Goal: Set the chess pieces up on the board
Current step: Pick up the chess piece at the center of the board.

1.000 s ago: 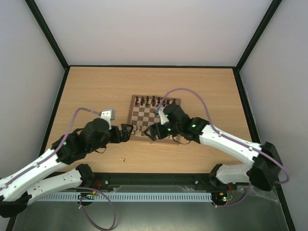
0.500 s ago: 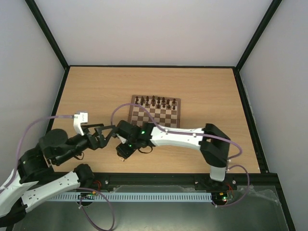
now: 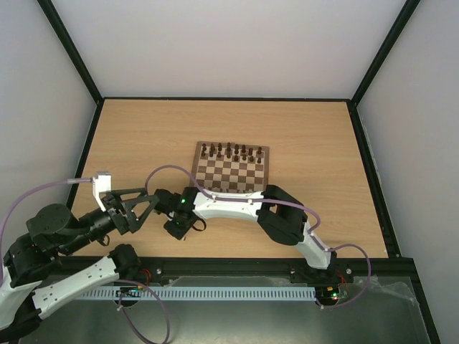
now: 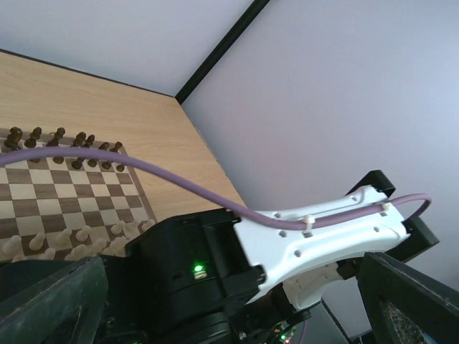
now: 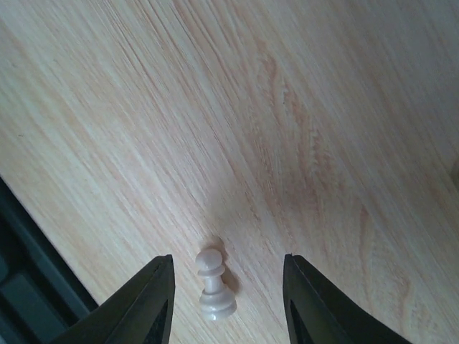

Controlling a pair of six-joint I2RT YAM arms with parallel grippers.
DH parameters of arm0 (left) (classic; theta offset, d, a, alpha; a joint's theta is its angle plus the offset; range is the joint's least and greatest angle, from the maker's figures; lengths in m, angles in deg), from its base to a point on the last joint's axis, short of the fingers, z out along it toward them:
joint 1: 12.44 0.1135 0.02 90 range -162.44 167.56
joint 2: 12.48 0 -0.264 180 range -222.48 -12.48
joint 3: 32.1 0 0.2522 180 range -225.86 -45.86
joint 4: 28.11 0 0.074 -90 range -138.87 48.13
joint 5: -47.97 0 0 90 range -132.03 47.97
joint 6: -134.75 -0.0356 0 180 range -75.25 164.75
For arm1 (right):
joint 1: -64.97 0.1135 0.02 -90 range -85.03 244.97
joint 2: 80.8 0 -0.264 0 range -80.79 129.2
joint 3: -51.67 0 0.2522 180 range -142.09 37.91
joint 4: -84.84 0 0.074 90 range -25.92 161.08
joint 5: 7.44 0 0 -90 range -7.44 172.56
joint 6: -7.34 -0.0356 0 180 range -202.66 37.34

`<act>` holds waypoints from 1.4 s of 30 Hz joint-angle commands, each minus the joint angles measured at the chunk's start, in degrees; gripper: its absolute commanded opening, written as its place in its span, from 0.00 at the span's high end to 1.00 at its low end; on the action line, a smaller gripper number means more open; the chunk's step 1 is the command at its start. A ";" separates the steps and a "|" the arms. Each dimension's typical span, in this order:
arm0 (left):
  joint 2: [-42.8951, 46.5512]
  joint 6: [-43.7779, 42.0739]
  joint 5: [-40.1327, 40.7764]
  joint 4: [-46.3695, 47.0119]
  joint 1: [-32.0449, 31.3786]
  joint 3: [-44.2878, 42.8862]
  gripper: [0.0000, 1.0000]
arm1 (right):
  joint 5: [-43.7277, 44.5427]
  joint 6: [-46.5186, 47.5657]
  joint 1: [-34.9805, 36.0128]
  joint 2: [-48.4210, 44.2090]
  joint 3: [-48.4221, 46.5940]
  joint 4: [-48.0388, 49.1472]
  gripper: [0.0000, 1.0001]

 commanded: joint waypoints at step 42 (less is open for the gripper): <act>1.60 0.52 0.40 -3.75 0.60 -1.88 0.01 | 3.39 1.49 2.05 4.66 -2.99 -6.71 0.97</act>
